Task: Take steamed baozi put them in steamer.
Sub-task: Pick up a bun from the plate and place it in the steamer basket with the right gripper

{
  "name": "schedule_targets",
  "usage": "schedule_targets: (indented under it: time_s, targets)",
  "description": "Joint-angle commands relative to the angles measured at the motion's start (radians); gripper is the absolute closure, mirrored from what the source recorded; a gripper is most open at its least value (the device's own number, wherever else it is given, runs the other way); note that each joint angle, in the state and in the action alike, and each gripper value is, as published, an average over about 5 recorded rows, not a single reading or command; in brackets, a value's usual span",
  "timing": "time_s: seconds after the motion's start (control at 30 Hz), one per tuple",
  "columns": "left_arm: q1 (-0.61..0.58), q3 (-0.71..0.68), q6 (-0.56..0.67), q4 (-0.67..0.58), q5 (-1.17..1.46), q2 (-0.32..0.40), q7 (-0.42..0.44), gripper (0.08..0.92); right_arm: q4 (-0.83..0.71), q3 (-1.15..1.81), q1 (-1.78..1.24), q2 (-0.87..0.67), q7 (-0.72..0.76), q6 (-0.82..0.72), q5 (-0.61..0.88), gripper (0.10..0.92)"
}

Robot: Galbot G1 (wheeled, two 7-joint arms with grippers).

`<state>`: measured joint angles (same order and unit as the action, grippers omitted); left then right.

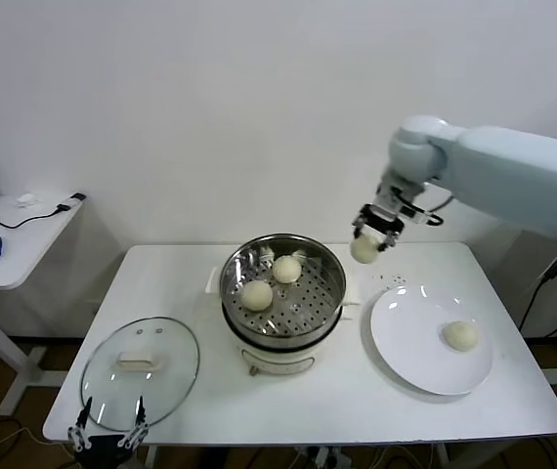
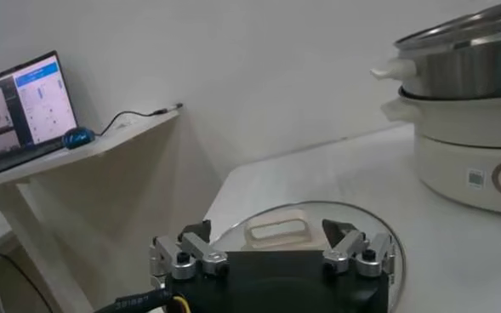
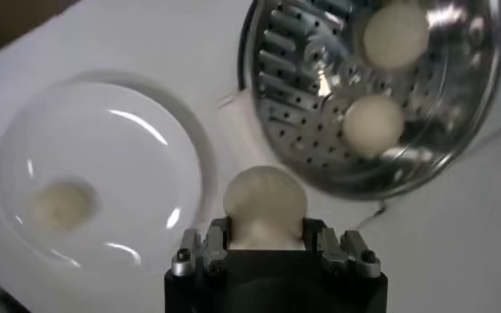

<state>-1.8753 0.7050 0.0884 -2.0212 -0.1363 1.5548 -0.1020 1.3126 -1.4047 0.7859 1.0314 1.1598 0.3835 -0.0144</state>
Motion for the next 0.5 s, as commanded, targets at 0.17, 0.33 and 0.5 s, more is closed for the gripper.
schedule_targets:
  time_s: [0.17, 0.33, 0.5]
  targets:
    - [0.006, 0.001, -0.005, 0.001, -0.004, 0.015, 0.003, 0.177, -0.006, 0.096, -0.138, 0.31, 0.015, 0.173, -0.163, 0.465]
    - [0.011, 0.0, -0.008, -0.001, -0.007, 0.027, -0.002, 0.177, -0.001, 0.065, -0.194, 0.321, 0.015, 0.172, -0.158, 0.465]
    - [0.015, 0.002, -0.011, -0.001, -0.001, 0.033, -0.009, 0.177, 0.007, 0.043, -0.232, 0.321, 0.014, 0.175, -0.151, 0.465]
